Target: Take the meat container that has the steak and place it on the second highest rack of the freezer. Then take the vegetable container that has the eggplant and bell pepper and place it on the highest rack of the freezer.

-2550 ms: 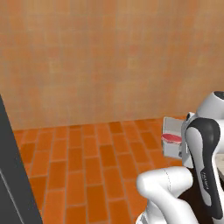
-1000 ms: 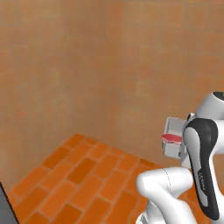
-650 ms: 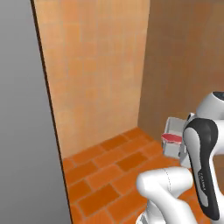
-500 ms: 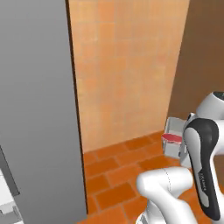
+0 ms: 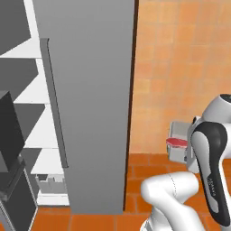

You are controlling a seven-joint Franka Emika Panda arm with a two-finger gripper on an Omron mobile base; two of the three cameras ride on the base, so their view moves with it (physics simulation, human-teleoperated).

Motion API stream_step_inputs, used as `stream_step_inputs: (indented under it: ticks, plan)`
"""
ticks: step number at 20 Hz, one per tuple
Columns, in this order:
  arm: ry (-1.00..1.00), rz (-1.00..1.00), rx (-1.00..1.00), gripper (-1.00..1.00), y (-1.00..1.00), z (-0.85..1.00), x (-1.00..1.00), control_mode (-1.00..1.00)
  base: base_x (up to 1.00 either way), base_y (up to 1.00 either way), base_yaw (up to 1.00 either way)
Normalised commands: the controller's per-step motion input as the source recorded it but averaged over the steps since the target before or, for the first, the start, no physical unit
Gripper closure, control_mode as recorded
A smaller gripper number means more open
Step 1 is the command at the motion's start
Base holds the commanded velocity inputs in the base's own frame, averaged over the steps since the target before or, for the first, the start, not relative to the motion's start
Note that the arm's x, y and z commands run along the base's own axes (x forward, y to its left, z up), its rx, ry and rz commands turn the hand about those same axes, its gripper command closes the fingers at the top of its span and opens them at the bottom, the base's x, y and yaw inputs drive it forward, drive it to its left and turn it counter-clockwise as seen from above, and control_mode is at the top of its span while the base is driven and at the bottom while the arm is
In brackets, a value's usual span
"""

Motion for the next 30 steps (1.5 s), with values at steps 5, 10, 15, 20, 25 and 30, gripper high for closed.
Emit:
stream_step_inputs:
  ticks: [5,10,15,20,25,30]
  plan:
    - [0.0,0.0,0.0,1.0,0.0,0.0,0.0,1.0,-0.06,0.5,0.44]
    - [0.0,0.0,0.0,1.0,0.0,0.0,0.0,1.0,0.24,0.95,0.37]
    - [0.0,0.0,0.0,1.0,0.0,0.0,0.0,1.0,0.75,0.84,0.45]
    - [0.0,0.0,0.0,1.0,0.0,0.0,0.0,1.0,0.84,0.25,0.14]
    - [0.0,0.0,0.0,1.0,0.0,0.0,0.0,1.0,0.51,0.0,-0.14]
    - [0.0,0.0,0.0,1.0,0.0,0.0,0.0,1.0,0.54,0.31,-0.26]
